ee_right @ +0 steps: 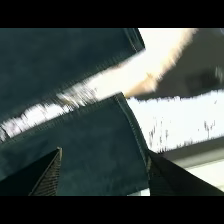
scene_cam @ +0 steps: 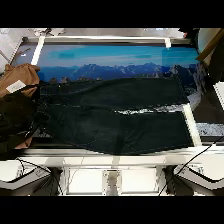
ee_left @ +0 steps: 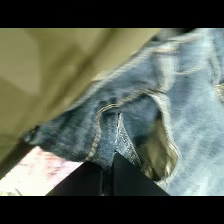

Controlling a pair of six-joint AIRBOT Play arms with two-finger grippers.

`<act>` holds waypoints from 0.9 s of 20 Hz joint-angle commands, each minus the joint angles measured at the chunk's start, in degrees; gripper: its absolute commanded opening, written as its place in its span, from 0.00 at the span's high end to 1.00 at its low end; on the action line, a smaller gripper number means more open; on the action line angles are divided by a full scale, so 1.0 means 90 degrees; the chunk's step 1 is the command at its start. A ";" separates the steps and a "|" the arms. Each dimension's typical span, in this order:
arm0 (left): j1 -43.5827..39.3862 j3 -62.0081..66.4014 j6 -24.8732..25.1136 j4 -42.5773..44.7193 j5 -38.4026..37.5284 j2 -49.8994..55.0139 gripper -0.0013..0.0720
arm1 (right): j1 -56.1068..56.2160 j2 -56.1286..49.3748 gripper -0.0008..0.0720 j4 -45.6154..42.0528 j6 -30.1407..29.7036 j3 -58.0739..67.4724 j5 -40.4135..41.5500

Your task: Fold the clothes and pants, and hang the long-sleeved shirts on hangers.

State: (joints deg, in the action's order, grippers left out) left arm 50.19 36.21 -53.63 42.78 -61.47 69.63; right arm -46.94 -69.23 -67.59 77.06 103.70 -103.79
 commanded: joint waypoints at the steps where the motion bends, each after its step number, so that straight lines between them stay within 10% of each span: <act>1: -0.0010 0.0063 0.0000 -0.0097 -0.0194 -0.0476 0.95 | -0.0687 0.0015 0.23 -0.0153 -0.0029 -0.1350 0.0012; 9: -0.0010 0.0063 -0.0187 -0.0092 -0.0197 -0.0784 0.95 | -0.2407 0.0015 0.23 0.0393 -0.1768 -0.5639 0.1467; 18: -0.0012 0.0061 -0.0340 0.0532 -0.0192 -0.0784 0.95 | -0.2370 0.0015 0.23 0.0459 -0.1926 -0.7322 0.2841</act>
State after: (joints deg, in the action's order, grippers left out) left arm 50.11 36.71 -55.46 44.21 -63.20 62.61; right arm -68.12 -69.10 -63.31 60.42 42.63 -83.31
